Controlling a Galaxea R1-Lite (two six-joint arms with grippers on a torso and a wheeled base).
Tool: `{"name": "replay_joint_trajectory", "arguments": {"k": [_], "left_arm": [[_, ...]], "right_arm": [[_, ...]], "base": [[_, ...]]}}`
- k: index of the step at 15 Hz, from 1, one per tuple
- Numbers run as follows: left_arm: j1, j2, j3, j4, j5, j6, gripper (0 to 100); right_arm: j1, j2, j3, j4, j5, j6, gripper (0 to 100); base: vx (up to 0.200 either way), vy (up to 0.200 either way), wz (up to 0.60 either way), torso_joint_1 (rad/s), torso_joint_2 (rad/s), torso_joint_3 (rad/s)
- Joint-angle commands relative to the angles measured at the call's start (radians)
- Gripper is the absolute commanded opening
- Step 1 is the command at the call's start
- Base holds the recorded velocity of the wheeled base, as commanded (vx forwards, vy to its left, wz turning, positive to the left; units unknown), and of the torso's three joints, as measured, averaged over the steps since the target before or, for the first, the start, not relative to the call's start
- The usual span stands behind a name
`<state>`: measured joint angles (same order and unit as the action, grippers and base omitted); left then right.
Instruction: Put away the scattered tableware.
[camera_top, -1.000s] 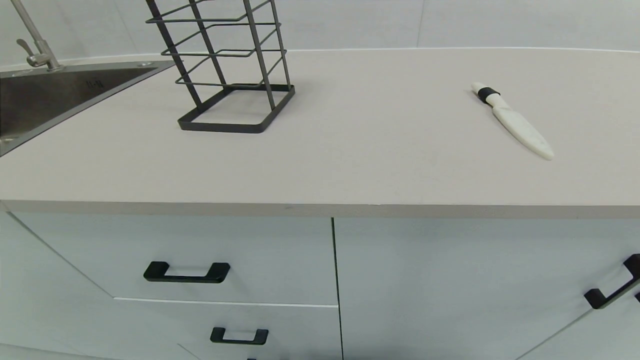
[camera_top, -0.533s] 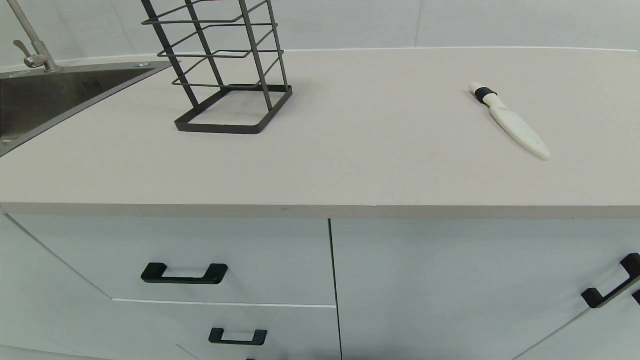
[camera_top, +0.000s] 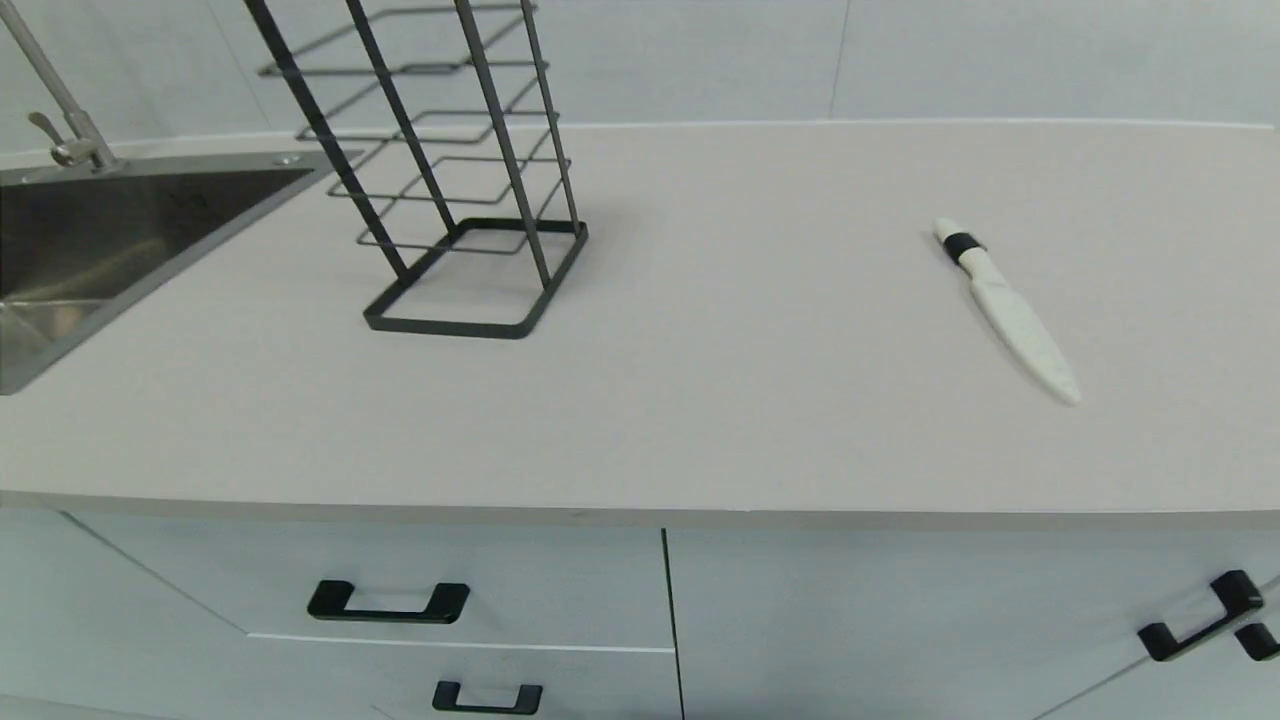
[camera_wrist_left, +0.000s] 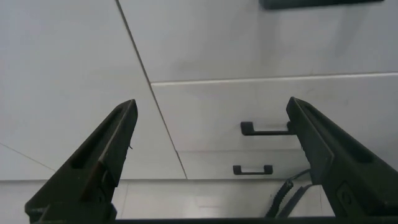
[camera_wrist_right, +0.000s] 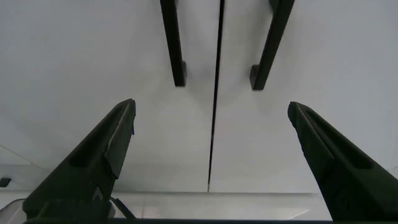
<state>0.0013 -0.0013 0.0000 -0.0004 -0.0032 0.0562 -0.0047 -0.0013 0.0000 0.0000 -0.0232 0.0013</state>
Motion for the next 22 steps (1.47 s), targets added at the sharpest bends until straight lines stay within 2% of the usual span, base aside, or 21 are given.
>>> {"name": "replay_joint_trajectory", "arguments": {"k": [1,8,22], "left_arm": [[0.000,0.001,0.000,0.000,0.000,0.001,100],[0.000,0.001,0.000,0.000,0.000,0.001,100],[0.000,0.001,0.000,0.000,0.000,-0.013,100]], "right_arm": [[0.000,0.001,0.000,0.000,0.000,0.000,100],[0.000,0.001,0.000,0.000,0.000,-0.001,100],[0.000,0.001,0.000,0.000,0.000,-0.001,100]], "base": [[0.000,0.000,0.00,0.178,-0.61,-0.183],[0.000,0.000,0.00,0.171,-0.50,-0.219],[0.000,0.000,0.00,0.308,-0.52,-0.248]]}}
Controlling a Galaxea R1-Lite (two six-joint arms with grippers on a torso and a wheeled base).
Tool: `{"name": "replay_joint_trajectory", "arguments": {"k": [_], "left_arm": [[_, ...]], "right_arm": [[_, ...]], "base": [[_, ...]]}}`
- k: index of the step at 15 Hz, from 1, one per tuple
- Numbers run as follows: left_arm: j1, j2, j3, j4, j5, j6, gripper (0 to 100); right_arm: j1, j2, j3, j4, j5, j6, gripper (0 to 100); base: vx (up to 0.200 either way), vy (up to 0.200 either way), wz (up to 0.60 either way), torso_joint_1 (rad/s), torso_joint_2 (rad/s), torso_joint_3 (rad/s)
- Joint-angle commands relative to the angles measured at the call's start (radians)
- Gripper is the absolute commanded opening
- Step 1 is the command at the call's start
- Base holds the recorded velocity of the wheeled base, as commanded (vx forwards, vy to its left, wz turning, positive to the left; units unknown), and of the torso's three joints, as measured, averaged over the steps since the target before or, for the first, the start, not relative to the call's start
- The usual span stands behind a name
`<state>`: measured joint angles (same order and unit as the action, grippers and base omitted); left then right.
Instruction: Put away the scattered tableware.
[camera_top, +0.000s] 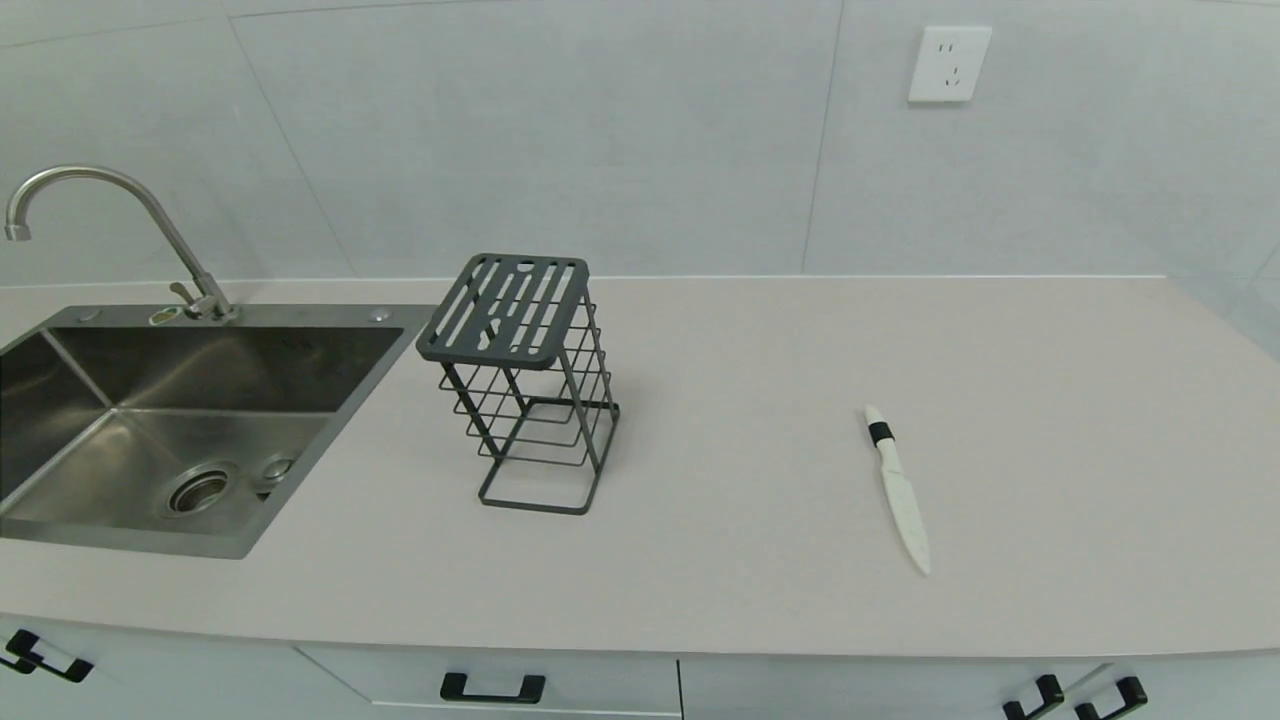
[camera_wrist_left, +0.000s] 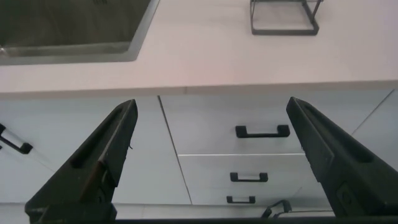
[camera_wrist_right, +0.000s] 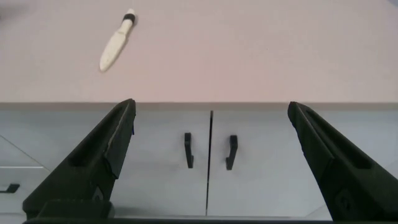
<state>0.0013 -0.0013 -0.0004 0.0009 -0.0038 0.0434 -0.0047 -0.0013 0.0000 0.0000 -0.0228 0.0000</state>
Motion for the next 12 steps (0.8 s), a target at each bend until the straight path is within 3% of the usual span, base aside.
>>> {"name": "replay_joint_trajectory", "arguments": {"k": [1,7,12], "left_arm": [[0.000,0.001,0.000,-0.001,-0.001,0.000,100],[0.000,0.001,0.000,-0.001,-0.001,0.007,100],[0.000,0.001,0.000,-0.001,-0.001,0.009,100]], "right_arm": [[0.000,0.001,0.000,0.000,0.000,0.000,100],[0.000,0.001,0.000,0.000,0.000,0.000,100],[0.000,0.001,0.000,0.000,0.000,0.000,100]], "base": [[0.000,0.000,0.00,0.300,-0.59,-0.286],[0.000,0.000,0.00,0.277,-0.54,-0.263],[0.000,0.000,0.00,0.025,-0.04,-0.021]]}}
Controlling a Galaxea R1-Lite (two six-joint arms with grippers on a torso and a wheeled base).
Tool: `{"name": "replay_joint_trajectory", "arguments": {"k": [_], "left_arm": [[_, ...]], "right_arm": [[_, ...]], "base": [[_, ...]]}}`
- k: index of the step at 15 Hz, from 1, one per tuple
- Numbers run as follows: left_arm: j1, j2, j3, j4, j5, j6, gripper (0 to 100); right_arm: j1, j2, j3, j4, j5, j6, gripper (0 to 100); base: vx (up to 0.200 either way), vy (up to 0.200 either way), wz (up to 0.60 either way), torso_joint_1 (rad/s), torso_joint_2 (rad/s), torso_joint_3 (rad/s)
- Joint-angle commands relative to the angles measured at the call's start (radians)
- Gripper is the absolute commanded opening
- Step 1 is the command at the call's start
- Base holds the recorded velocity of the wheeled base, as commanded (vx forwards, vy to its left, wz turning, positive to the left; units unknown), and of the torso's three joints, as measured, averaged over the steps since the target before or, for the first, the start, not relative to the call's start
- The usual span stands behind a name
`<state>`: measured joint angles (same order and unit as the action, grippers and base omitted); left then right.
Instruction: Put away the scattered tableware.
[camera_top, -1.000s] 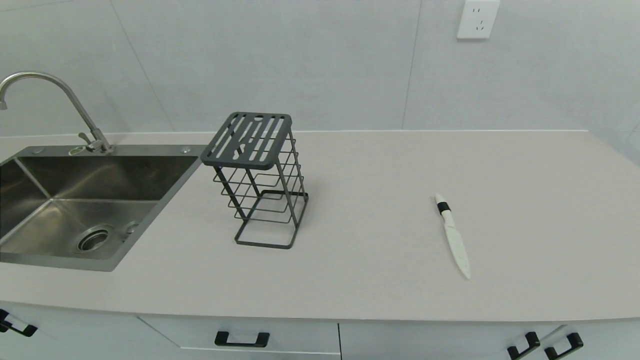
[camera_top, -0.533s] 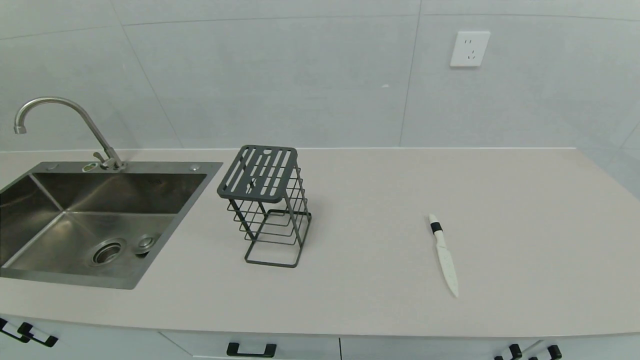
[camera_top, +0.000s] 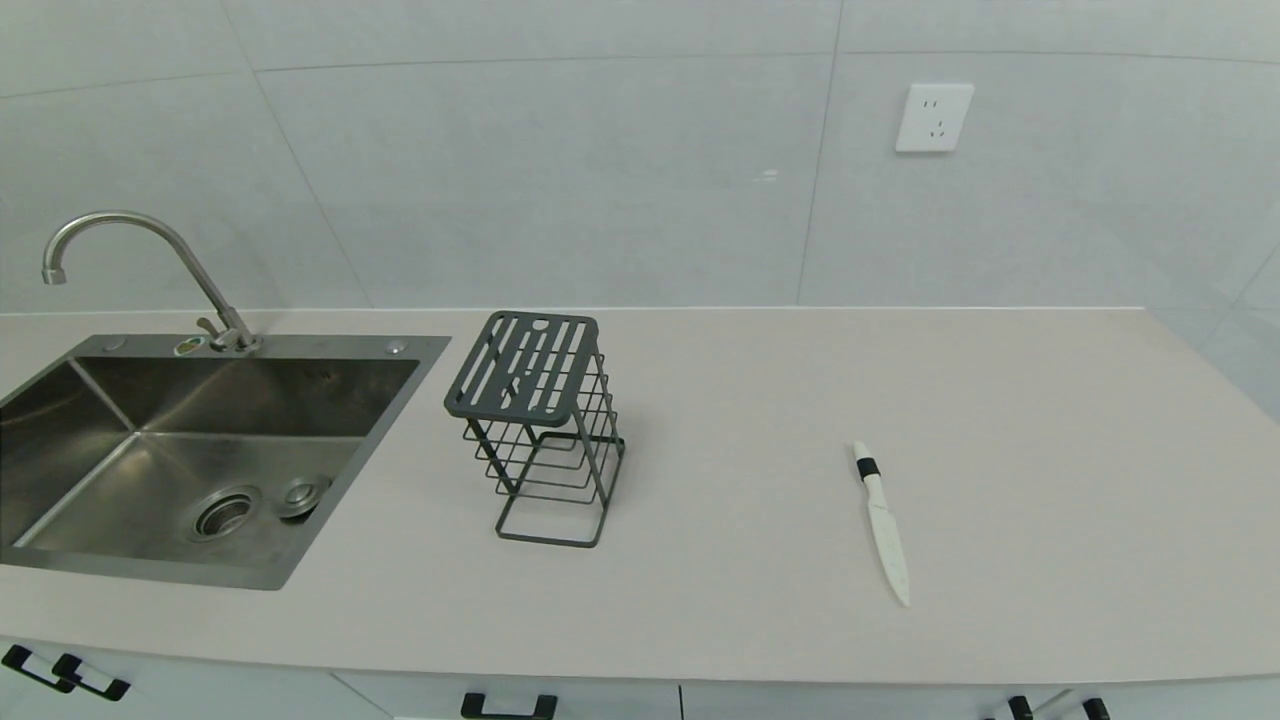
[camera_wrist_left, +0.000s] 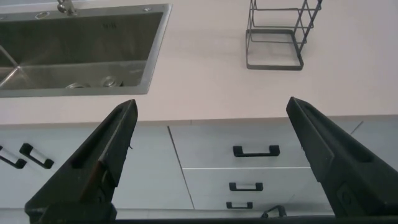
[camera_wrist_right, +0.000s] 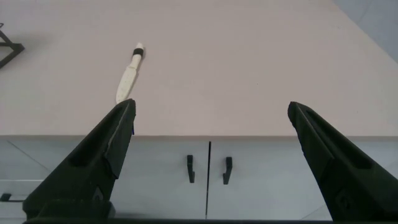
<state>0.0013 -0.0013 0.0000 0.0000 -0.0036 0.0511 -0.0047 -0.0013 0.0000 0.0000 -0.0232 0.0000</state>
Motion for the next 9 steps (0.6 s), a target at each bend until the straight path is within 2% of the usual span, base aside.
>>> {"name": "replay_joint_trajectory", "arguments": {"k": [1,4,9], "left_arm": [[0.000,0.001,0.000,0.000,-0.001,0.001,100],[0.000,0.001,0.000,0.000,0.001,0.000,100],[0.000,0.001,0.000,0.000,-0.001,-0.010,100]], "right_arm": [[0.000,0.001,0.000,0.000,0.000,0.000,100],[0.000,0.001,0.000,0.000,0.000,0.000,100],[0.000,0.001,0.000,0.000,0.000,0.000,100]], "base": [[0.000,0.000,0.00,0.000,0.00,0.000],[0.000,0.000,0.00,0.065,0.00,0.076],[0.000,0.000,0.00,0.269,-0.02,0.235]]}}
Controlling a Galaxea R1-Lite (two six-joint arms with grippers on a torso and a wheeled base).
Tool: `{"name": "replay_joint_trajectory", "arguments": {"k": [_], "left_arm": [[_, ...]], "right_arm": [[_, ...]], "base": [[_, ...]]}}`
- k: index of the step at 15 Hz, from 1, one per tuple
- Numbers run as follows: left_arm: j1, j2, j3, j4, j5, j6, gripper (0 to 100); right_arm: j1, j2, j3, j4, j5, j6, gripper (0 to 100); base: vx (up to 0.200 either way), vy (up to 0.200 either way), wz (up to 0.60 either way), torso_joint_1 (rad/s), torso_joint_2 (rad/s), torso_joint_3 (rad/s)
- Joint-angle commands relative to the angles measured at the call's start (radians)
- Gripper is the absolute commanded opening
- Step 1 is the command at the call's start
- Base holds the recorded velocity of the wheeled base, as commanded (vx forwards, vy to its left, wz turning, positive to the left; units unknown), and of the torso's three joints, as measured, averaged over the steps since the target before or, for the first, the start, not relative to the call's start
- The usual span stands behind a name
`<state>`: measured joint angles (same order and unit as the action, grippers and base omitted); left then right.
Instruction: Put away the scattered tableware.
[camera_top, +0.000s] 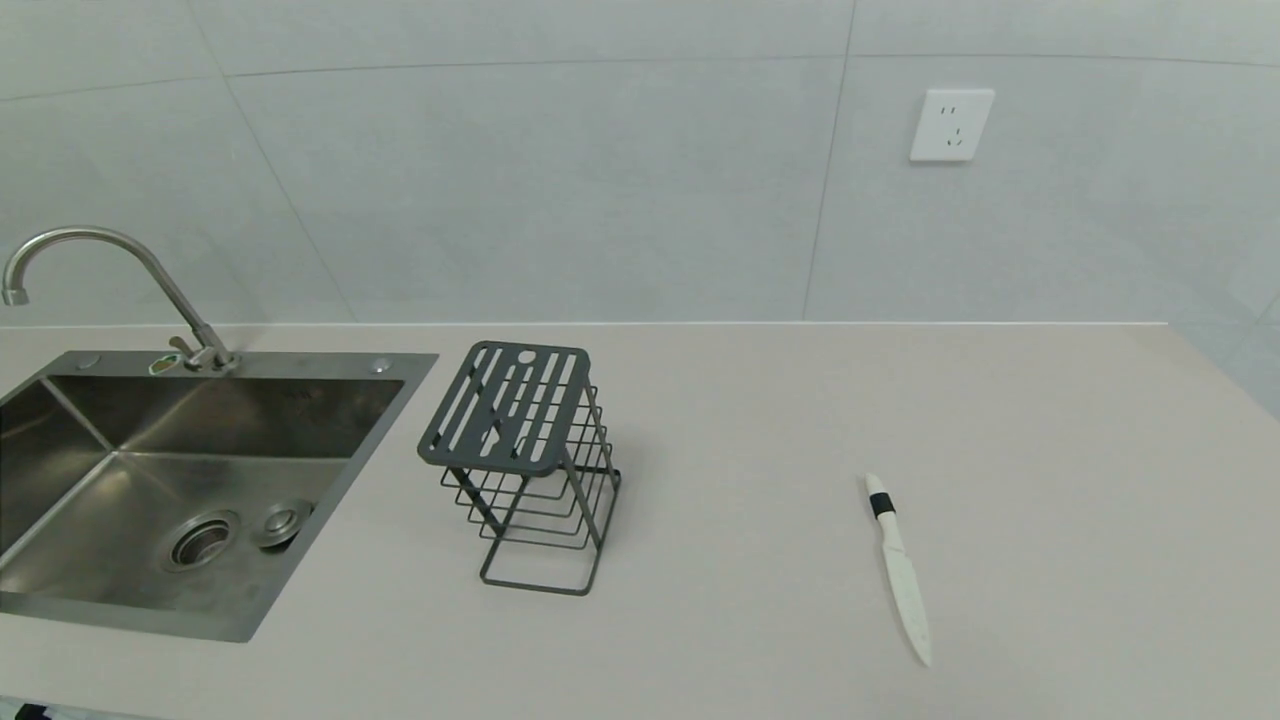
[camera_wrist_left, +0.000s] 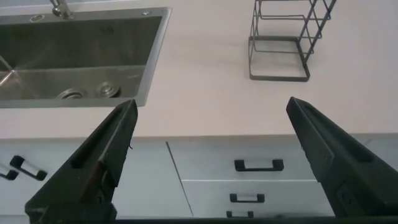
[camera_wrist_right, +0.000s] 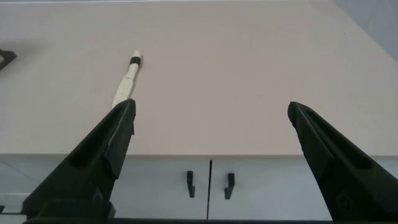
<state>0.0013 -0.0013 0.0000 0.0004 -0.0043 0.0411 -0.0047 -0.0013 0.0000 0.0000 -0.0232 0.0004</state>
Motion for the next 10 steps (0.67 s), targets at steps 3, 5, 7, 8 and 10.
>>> {"name": "replay_joint_trajectory", "arguments": {"k": [3,5,7,8,10], "left_arm": [[0.000,0.001,0.000,0.000,0.001,-0.047,100],[0.000,0.001,0.000,0.000,0.001,-0.049,100],[0.000,0.001,0.000,0.000,0.003,-0.047,100],[0.000,0.001,0.000,0.000,0.001,-0.047,100],[0.000,0.001,0.000,0.000,0.003,-0.052,100]], "right_arm": [[0.000,0.001,0.000,0.000,0.000,0.001,100],[0.000,0.001,0.000,0.000,0.000,0.000,100],[0.000,0.001,0.000,0.000,0.000,0.000,100],[0.000,0.001,0.000,0.000,0.002,-0.003,100],[0.000,0.001,0.000,-0.002,0.011,-0.079,100]], "base": [[0.000,0.000,0.00,0.295,-0.05,0.233],[0.000,0.000,0.00,0.119,-0.03,0.093],[0.000,0.000,0.00,0.000,0.00,0.000],[0.000,0.000,0.00,0.000,0.00,0.000],[0.000,0.000,0.00,0.000,0.00,0.000]]}}
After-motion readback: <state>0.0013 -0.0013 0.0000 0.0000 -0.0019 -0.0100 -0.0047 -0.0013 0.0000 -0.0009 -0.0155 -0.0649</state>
